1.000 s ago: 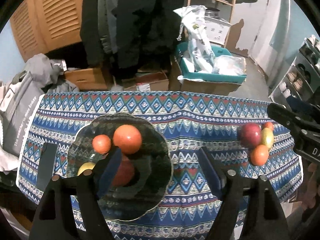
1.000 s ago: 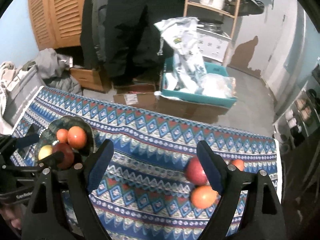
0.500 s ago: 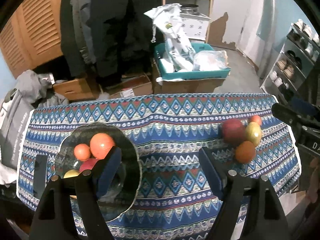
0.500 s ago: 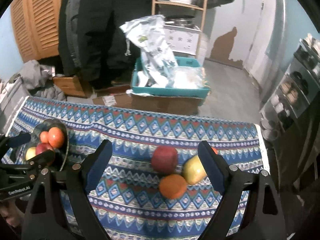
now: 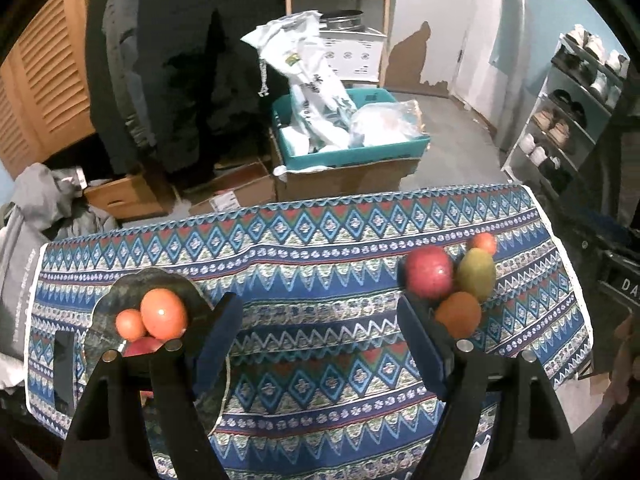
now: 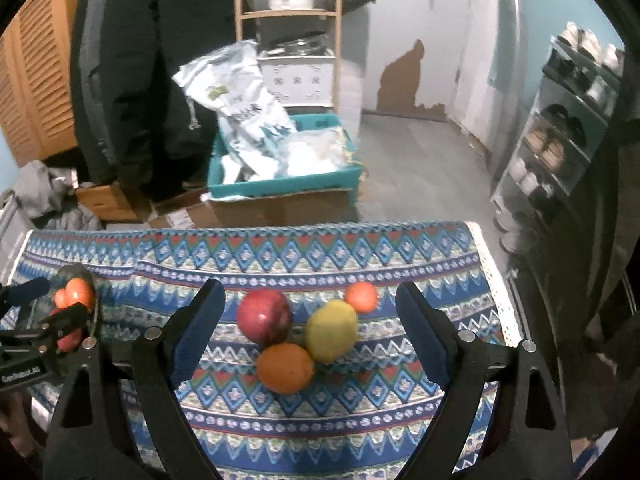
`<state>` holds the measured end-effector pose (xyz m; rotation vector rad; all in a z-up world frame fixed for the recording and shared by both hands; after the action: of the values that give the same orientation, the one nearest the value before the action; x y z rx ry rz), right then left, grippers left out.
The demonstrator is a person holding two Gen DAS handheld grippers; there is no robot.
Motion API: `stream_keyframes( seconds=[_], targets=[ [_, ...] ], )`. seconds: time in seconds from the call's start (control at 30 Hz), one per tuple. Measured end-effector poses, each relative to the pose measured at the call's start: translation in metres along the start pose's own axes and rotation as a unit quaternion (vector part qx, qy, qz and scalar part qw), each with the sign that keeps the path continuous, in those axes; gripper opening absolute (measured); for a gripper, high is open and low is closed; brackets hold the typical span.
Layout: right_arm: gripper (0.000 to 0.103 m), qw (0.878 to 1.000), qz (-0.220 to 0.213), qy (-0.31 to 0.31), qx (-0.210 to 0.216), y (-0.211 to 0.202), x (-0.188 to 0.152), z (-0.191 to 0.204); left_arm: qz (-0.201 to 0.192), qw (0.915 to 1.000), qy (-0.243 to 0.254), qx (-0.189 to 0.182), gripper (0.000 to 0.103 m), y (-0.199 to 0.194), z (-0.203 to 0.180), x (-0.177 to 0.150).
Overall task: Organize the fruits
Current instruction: 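Move the left tool to the red apple while the right tool approaches the green pear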
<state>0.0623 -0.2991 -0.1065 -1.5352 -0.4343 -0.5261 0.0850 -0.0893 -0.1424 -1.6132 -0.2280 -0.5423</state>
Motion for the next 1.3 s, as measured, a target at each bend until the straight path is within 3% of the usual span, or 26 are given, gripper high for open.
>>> stream_keyframes(
  seconds=[0.53,0.93,1.3],
  targets=[
    [0.087,0.997,0.067,0.028,-0.006,0.066,-0.022,-0.04,0.015,0.9997,0.017,0.005,0.081,0.045,-0.037,0.02],
    [0.087,0.989,0.137,0.045,0.021,0.142,-0.031,-0.041,0.037,0.9989,0.024,0.017,0.081,0.098,-0.048,0.026],
    [0.087,0.981,0.18,0.064,0.037,0.182,-0.043,-0.04,0.063,0.9978,0.013,0.014,0.081,0.128,-0.05,0.026]
  ],
)
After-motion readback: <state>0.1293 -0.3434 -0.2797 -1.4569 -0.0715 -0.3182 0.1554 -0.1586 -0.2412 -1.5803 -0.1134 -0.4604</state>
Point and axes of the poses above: each gripper's, at about its wrist camera, not at the fingertips, and y roughly the way its jaws point, z to its left, x to its top, the point moved 3 cm from there along y, roughly the way its jaws point, and after that the axes turned 7 degrees about z, right-handed, at the moved point
